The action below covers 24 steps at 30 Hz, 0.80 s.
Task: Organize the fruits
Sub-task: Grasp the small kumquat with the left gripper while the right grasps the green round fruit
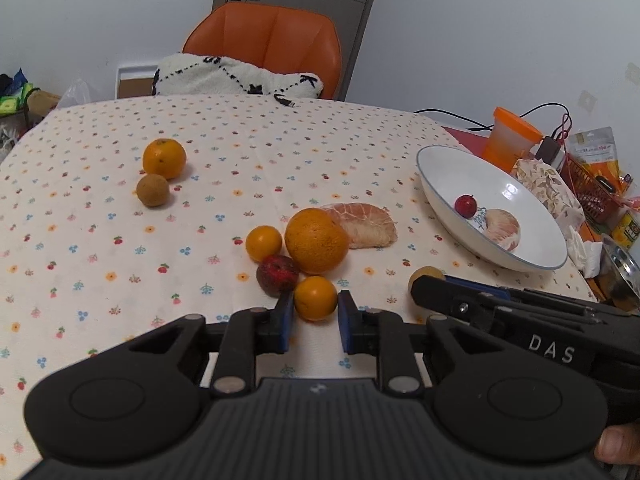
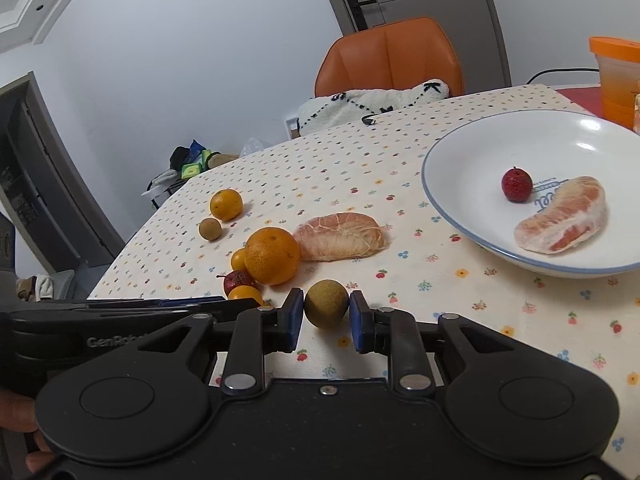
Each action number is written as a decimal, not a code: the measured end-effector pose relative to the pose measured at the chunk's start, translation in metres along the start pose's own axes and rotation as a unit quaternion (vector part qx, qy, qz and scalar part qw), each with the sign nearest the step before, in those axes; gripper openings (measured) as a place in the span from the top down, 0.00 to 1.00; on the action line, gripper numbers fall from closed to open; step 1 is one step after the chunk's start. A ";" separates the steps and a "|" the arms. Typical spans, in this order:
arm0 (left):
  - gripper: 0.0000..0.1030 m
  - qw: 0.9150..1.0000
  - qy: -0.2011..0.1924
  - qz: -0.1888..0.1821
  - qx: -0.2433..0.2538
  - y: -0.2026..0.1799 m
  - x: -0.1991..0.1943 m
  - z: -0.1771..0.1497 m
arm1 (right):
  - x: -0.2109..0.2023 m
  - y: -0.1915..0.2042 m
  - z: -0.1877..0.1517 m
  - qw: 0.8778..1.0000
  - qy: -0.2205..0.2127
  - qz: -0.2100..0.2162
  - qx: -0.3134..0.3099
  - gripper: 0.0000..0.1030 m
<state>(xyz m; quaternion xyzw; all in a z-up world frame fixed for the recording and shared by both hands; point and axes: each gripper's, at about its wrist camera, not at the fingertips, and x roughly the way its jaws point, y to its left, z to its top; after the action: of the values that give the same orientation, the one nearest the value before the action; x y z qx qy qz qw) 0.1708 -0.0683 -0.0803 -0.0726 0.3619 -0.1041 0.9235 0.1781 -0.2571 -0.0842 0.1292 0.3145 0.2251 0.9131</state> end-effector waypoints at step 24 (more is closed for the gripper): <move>0.79 0.998 -0.048 -0.025 0.004 -0.026 -0.037 0.005 | -0.052 -0.010 0.001 0.998 -0.059 -0.011 0.014 0.77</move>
<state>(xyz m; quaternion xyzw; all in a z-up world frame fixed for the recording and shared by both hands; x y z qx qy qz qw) 0.1443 -0.0841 -0.0472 -0.0833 0.3144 -0.1251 0.9373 0.1455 -0.2911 -0.0600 0.1517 0.2646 0.2022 0.9306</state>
